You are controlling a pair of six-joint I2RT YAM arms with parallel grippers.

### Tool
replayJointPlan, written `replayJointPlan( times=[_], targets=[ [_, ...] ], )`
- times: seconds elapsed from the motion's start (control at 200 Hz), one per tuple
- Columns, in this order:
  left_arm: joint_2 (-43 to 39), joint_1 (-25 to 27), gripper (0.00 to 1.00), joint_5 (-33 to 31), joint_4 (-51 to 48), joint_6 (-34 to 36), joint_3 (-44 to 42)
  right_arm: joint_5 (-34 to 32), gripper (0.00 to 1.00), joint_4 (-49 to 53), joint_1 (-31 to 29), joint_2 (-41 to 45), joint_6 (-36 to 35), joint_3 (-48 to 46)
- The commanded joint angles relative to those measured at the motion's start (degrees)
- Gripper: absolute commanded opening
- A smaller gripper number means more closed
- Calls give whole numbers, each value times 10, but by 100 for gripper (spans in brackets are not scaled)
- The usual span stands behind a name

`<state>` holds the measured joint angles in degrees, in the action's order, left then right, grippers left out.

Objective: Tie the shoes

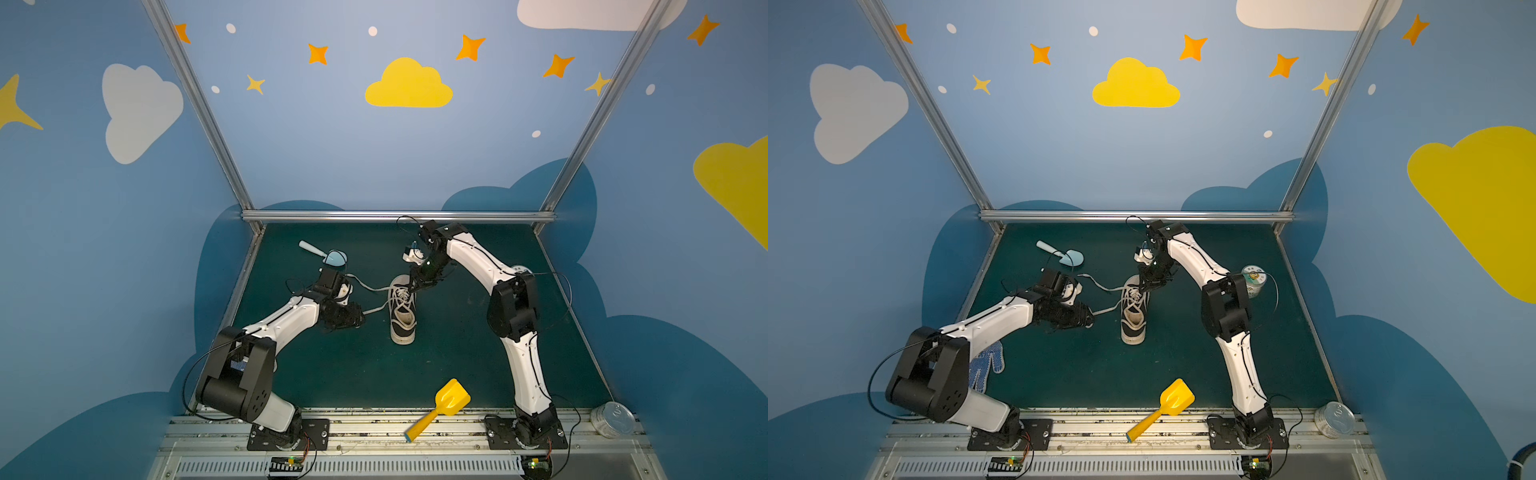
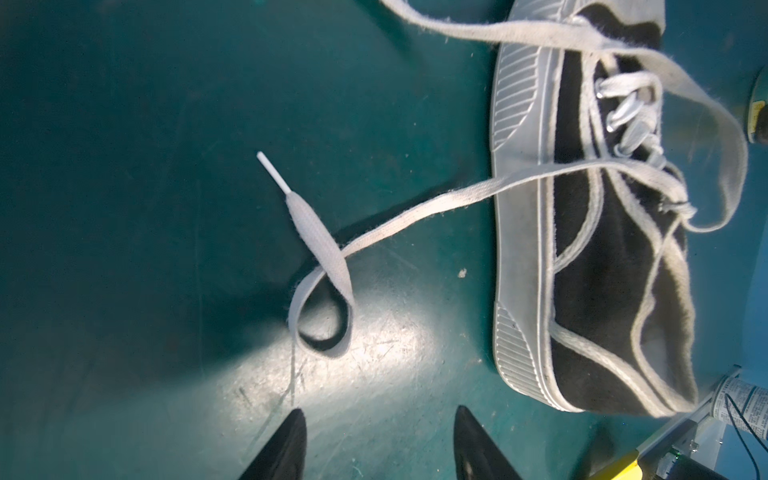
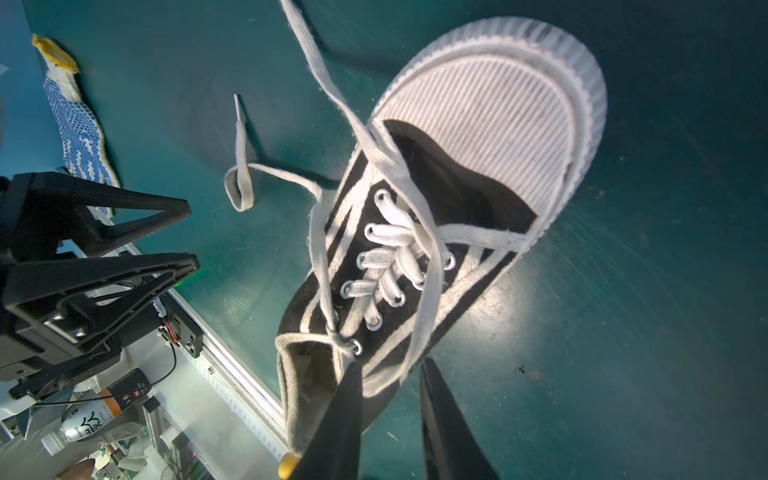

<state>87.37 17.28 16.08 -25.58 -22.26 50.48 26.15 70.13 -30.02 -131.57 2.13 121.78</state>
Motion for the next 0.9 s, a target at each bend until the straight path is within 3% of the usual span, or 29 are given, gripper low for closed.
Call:
replayJointPlan(
  times=[0.0,0.355,0.661,0.896],
  targets=[
    [11,1,57,11,1,6,13,9,27,4,2,-18,-1,-2],
    [18,1,57,14,4,4,16,7,27,-4,5,-42,-5,8],
    [14,1,57,8,3,6,16,26,6,-17,0,-6,-28,-23],
    [17,2,56,11,7,9,15,32,5,-17,-11,41,-38,-74]
  ],
)
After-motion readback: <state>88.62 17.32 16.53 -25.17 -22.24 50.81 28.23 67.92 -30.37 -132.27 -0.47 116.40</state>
